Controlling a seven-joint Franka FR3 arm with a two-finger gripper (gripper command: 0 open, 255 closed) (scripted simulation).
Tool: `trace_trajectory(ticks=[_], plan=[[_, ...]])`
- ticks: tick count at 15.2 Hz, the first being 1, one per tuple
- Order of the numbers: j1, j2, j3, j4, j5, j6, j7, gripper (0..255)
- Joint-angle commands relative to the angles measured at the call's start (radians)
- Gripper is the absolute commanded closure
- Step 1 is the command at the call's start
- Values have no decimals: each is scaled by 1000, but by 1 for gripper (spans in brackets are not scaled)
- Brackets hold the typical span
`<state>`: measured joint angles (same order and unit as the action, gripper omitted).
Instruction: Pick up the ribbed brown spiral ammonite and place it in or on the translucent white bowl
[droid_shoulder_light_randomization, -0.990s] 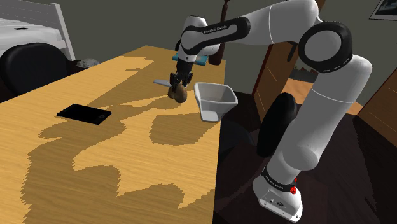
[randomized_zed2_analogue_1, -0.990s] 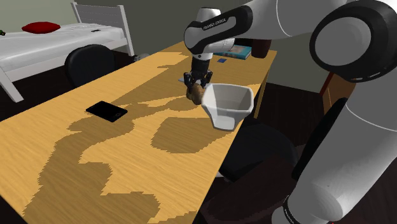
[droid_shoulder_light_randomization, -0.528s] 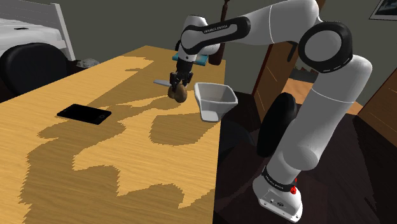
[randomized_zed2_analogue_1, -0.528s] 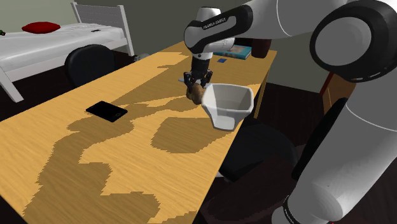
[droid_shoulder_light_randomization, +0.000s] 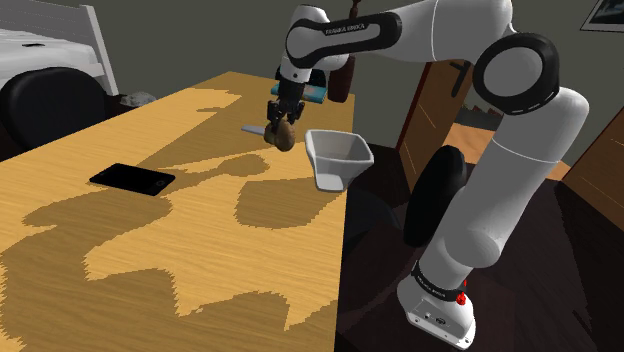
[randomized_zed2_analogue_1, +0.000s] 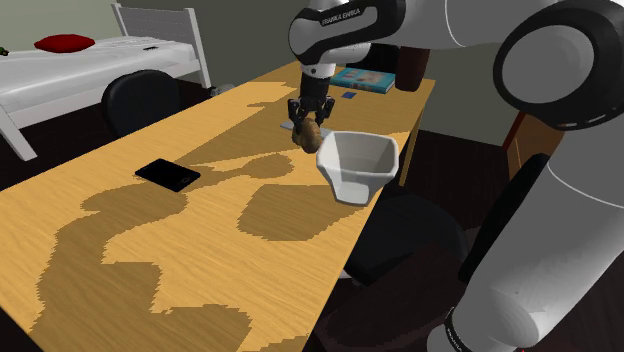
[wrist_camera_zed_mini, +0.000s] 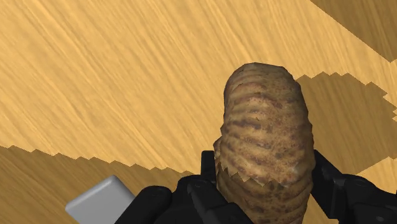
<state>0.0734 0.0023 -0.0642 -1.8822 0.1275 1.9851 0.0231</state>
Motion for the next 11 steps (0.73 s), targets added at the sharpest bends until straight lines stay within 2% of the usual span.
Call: trace_trajectory(ticks=[1,11], plan=[[-1,-3,-1,22,-1,-25,2,255],[-2,-5,-2,155,-7,-158,16,255]])
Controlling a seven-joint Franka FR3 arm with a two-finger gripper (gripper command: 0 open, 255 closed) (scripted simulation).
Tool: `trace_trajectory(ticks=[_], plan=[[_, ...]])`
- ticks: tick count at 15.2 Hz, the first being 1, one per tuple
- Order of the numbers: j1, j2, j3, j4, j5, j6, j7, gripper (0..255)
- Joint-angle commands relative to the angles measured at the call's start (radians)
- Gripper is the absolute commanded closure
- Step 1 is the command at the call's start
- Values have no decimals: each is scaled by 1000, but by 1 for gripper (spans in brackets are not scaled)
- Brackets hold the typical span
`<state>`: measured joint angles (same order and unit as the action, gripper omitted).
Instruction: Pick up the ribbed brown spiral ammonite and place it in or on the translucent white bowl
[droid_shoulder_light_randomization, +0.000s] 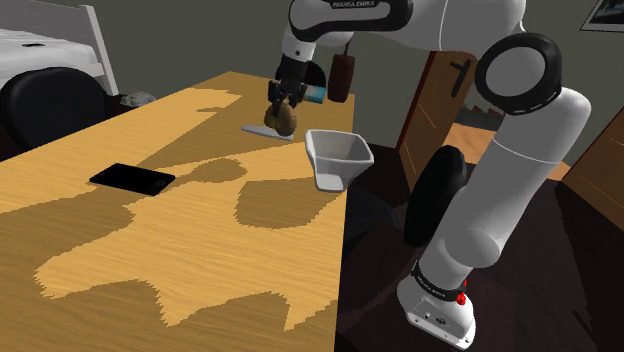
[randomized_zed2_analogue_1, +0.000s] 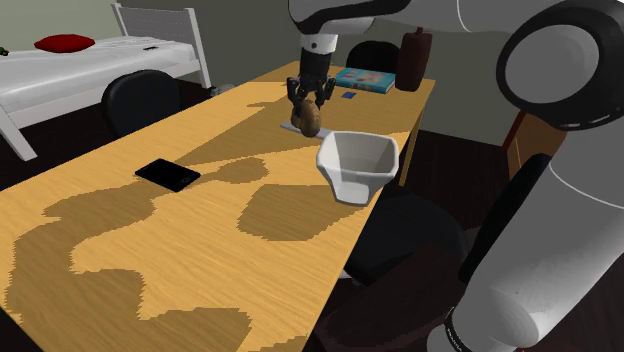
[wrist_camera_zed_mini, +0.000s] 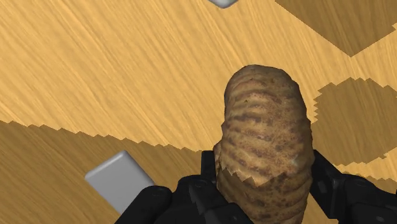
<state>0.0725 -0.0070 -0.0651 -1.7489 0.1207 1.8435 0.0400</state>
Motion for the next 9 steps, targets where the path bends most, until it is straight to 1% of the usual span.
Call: trace_trajectory(ticks=[1,9], plan=[[-1,6,-1,36,0,-30,1,255],[-3,23,-3,166,-1,-142,11,255]])
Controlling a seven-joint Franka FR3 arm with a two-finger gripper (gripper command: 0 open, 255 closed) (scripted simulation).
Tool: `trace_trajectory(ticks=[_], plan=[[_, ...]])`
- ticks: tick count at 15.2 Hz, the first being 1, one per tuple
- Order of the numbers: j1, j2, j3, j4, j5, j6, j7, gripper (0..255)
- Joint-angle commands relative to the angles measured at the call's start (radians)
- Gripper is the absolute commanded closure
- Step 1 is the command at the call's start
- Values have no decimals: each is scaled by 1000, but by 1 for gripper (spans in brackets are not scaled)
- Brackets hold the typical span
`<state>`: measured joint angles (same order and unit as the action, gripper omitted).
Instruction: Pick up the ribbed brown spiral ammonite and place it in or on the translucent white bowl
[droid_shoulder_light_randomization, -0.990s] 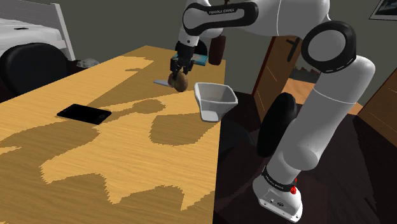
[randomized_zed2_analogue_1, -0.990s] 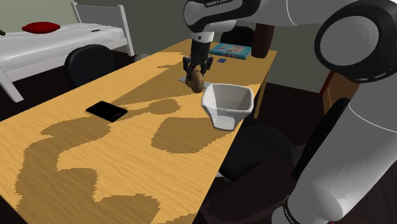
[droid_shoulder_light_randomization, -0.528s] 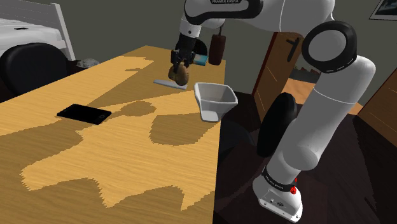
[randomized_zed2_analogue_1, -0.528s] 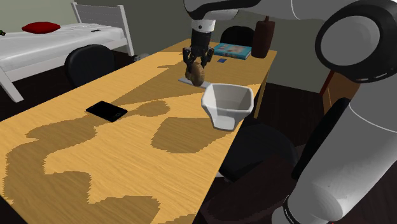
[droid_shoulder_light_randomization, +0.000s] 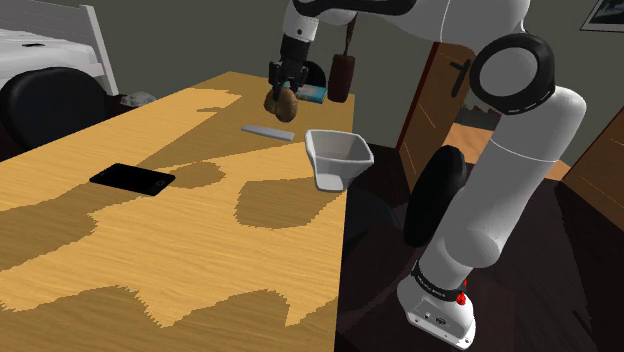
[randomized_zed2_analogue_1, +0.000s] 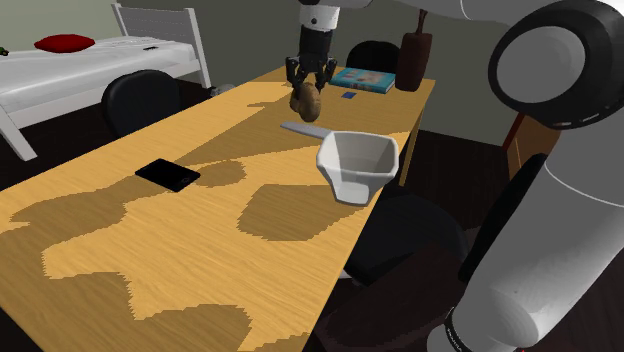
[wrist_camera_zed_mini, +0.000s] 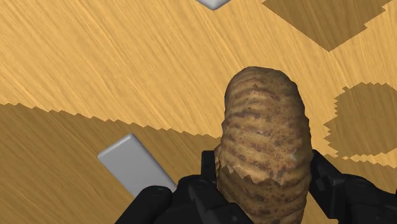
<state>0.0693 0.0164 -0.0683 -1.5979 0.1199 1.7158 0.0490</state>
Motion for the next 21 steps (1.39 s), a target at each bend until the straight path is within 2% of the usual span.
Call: trace_trajectory(ticks=[1,11,16,21], plan=[[0,3,0,33,0,-29,4,255],[-3,53,-2,229,3,-175,16,255],[1,-165,3,-14,-12,-148,21,255],[0,-362,10,-198,-23,-161,30,255]])
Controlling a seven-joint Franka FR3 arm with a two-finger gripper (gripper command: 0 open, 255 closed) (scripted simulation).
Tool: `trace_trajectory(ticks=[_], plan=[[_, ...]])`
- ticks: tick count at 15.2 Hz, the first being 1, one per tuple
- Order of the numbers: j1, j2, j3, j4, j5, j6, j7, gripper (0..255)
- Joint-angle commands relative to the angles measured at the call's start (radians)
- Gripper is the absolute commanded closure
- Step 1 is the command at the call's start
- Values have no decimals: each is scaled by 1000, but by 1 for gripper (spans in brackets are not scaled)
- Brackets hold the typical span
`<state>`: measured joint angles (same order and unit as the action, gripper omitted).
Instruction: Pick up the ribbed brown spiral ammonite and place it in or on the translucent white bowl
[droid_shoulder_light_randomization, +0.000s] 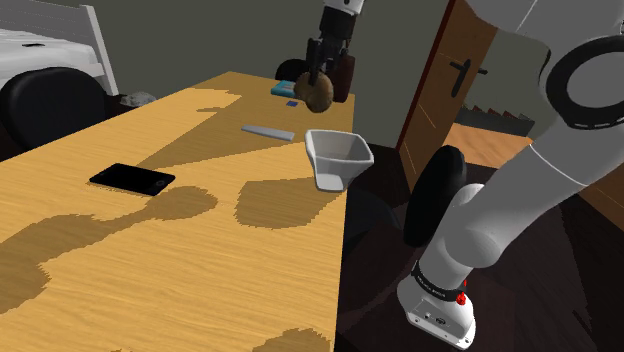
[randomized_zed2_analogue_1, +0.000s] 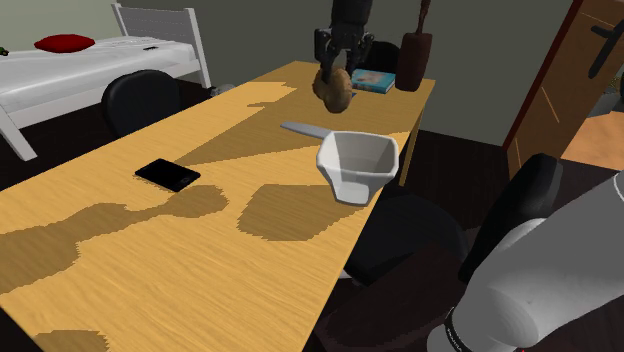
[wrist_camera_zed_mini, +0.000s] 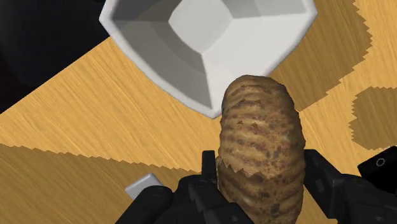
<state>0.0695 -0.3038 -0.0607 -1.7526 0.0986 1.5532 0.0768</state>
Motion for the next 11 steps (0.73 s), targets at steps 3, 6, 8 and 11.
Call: trace_trajectory(ticks=[3,6,8,11], plan=[[-3,-154,6,-132,-7,-21,7,255],[-6,-267,10,-210,-10,-55,13,255],[-7,-279,11,-248,-10,-30,11,255],[-8,-295,11,-302,-11,8,7,255]])
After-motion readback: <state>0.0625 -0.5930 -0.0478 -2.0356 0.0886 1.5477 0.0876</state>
